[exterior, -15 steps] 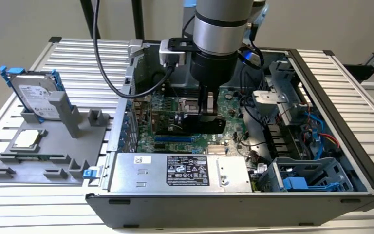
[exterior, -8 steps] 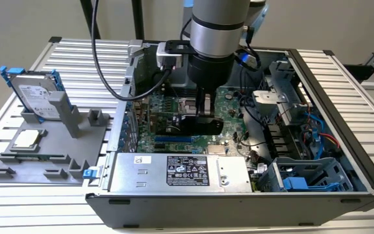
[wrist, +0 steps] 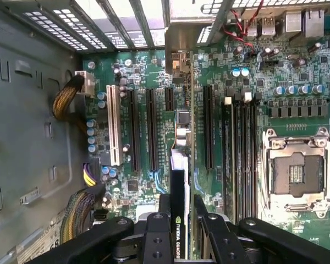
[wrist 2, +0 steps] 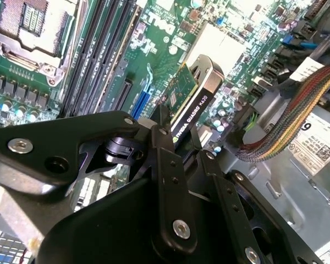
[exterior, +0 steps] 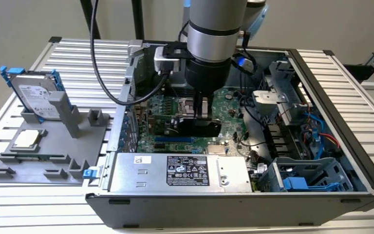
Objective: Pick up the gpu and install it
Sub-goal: 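Insert the gpu into the slot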
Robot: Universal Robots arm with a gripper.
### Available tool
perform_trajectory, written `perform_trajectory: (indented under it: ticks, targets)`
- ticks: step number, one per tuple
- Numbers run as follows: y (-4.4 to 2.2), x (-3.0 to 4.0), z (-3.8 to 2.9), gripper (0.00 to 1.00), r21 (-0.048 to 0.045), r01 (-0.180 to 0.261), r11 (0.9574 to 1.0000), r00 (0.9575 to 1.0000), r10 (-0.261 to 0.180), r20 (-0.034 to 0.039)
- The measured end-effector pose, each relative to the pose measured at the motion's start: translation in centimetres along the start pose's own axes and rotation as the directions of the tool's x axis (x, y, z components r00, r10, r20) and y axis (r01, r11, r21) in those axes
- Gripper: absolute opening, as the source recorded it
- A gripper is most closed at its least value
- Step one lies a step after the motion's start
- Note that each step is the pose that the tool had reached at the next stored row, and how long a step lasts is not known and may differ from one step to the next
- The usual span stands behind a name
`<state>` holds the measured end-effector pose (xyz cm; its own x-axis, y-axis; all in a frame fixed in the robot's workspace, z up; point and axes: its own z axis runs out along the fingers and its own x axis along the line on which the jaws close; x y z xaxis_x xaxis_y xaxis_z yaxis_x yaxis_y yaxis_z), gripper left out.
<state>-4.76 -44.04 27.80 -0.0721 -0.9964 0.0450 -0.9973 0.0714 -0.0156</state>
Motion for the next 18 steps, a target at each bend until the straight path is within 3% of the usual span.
perform_trajectory:
  ticks: [5, 10, 18]
  targets:
    - [0.54, 0.01, 0.63, 0.00, -0.0002, 0.002, 1.0000, 1.0000, -0.002, 0.0049]
    - [0.96, -0.01, 0.84, 0.00, -0.0017, 0.002, 1.0000, 0.9997, -0.002, 0.0259]
    - [1.82, 0.05, 0.99, 0.00, -0.0017, 0.003, 1.0000, 0.9997, -0.003, 0.0261]
